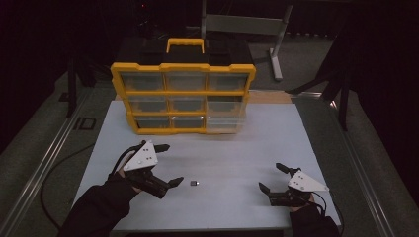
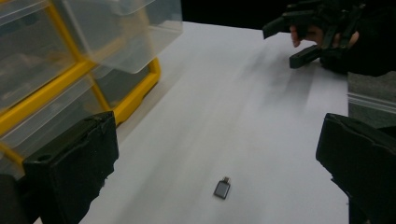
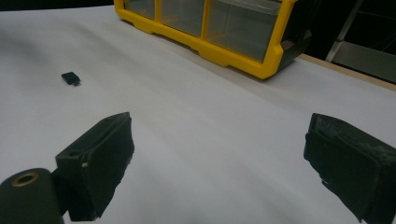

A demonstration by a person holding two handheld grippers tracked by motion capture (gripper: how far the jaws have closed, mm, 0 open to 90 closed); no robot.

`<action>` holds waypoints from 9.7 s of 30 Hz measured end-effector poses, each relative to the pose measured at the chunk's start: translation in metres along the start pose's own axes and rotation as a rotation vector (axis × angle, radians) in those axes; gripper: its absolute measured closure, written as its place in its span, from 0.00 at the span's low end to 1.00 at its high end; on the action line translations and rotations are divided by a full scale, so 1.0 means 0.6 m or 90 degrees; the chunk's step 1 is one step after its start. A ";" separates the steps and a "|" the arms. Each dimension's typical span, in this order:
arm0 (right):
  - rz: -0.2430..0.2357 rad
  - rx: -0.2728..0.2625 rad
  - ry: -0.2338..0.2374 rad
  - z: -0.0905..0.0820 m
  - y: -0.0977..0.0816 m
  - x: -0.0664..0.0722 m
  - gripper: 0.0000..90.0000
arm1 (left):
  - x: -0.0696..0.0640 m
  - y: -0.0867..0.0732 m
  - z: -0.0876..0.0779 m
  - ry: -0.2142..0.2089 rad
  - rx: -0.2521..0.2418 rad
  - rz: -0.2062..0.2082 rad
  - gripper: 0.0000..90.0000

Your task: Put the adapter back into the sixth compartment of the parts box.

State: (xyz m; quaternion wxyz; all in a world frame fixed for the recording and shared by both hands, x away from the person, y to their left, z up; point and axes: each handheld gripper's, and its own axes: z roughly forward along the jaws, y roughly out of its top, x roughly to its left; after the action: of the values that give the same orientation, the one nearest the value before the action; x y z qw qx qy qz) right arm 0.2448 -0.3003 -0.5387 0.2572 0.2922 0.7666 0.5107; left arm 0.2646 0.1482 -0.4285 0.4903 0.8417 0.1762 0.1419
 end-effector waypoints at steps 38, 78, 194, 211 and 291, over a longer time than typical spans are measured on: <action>0.003 0.002 0.019 0.001 0.000 0.002 0.09 | 0.013 -0.094 0.166 -0.132 0.114 -0.019 0.04; 0.001 0.013 0.019 0.003 -0.001 0.002 0.09 | 0.012 -0.126 0.199 -0.145 0.201 0.018 0.74; 0.000 0.003 0.022 0.000 0.000 0.004 0.09 | 0.117 0.272 0.149 -0.038 0.068 -0.049 0.85; 0.000 0.000 0.023 0.000 0.000 0.003 0.09 | 0.126 0.280 0.194 0.035 0.063 -0.100 0.85; -0.001 0.004 0.034 0.001 0.001 0.005 0.09 | 0.125 0.170 0.117 0.068 0.112 -0.127 0.00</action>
State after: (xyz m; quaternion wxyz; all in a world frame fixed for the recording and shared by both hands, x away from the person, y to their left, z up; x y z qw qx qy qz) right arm 0.2432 -0.2974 -0.5388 0.2362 0.2790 0.7748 0.5157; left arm 0.3768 0.0799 -0.3676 0.4161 0.8510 0.2967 0.1208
